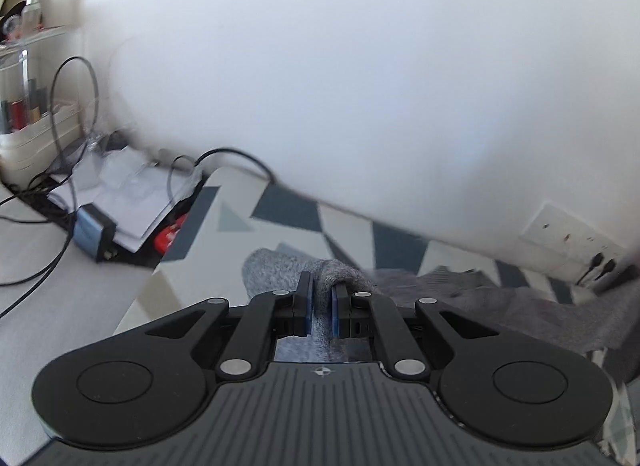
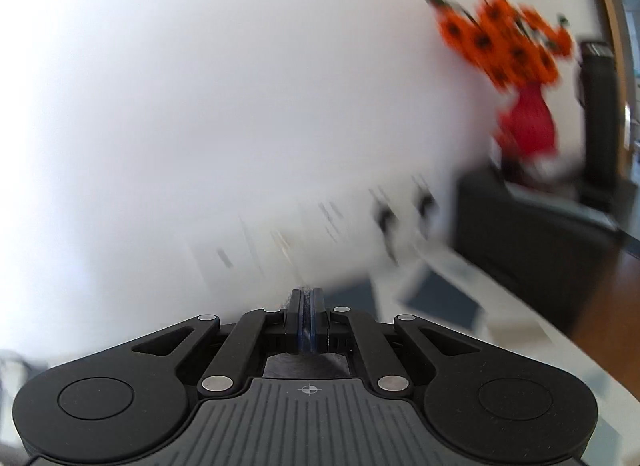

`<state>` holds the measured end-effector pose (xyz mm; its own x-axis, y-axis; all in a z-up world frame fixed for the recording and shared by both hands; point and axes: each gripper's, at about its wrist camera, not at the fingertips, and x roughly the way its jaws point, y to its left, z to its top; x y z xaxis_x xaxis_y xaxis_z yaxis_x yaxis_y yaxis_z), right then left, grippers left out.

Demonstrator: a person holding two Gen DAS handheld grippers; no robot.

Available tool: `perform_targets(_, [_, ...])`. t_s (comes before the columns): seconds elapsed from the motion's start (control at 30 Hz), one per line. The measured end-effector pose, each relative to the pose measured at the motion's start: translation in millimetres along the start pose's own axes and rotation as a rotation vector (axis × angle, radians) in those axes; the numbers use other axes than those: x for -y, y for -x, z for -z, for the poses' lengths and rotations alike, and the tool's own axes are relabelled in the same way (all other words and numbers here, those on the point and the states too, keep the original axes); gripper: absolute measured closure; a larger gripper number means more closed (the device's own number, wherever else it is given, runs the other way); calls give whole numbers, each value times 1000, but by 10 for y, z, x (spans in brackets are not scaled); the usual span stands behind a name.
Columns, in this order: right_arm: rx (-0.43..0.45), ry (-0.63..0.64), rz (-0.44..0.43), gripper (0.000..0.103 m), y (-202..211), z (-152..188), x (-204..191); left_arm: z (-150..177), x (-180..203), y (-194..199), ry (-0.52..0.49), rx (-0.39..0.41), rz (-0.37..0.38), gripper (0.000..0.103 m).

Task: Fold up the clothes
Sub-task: 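Move both open grippers back over the sweater on the board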

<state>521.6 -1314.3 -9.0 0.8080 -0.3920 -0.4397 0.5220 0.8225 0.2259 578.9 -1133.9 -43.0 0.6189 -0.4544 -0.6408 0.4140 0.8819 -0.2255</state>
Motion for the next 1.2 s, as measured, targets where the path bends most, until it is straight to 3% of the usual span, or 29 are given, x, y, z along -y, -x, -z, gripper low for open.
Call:
perform_targets(0.2, [9,75,-247,99,-266,-26,-652,-24,113,-31,-54,-26,35,94])
perform_targets(0.23, [-46,106,-286,95,-349,83,-755,3,88,-49,-52,-40,32,94])
perform_targets(0.27, [-107,143,-308,84,-434,209,-849,30,63,-67,-50,-54,29,94])
perform_targets(0.33, [-194,215,-312,77,-525,469,-960,73,5,-85,-46,-72,17,94])
perform_targets(0.43, [-268,276,-303,77,-531,770,-956,66,-80,-83,-52,-72,-3,94])
perform_targets(0.67, [-370,174,-235,76,-291,1107,-715,-224,15,-245,-131,-49,-95,95])
perform_targets(0.77, [-401,128,-214,76,-98,1248,-574,-473,322,-314,-229,51,-62,95])
perform_targets(0.9, [-437,86,-193,76,82,1403,-436,-729,748,-482,-340,173,96,93])
perform_targets(0.97, [-455,74,-191,76,139,1485,-405,-716,882,-657,-389,97,119,80])
perform_targets(1.03, [-473,71,-195,75,187,1568,-400,-700,1016,-833,-438,18,140,46])
perform_targets(1.2, [-489,148,-206,71,326,1746,-490,-241,862,-703,-474,-39,187,41])
